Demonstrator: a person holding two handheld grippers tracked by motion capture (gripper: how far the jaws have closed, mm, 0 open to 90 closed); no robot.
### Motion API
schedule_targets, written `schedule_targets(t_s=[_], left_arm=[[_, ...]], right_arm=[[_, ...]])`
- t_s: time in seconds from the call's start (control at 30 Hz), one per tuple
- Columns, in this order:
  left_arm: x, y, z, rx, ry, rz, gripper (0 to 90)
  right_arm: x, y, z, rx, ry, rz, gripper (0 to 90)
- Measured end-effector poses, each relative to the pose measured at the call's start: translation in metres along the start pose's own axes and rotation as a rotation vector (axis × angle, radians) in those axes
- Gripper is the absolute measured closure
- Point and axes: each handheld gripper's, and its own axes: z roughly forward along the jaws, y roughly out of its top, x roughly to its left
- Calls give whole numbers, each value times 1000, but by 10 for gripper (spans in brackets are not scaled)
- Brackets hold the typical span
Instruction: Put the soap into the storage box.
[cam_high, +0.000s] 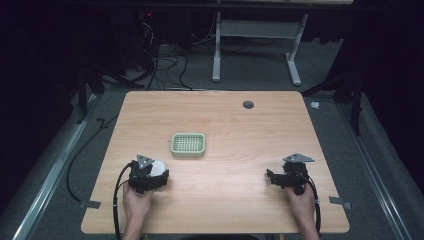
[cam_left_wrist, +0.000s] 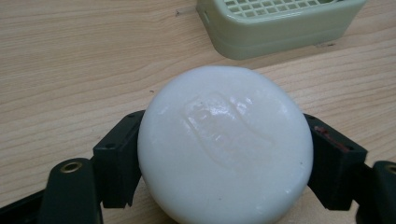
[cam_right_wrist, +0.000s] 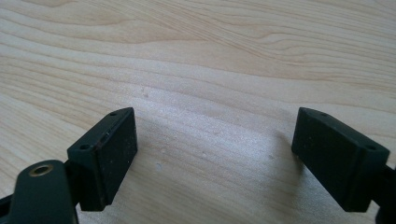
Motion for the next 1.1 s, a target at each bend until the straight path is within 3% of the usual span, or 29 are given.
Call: schedule_targets(t_s=[0.27, 1.1], left_arm=[[-1, 6, -10, -21, -16, -1, 246], [-2, 23, -23, -18, -63, -6, 246]], right_arm=[[0, 0, 0, 0, 0, -1, 152], [0, 0, 0, 0, 1, -2, 152]])
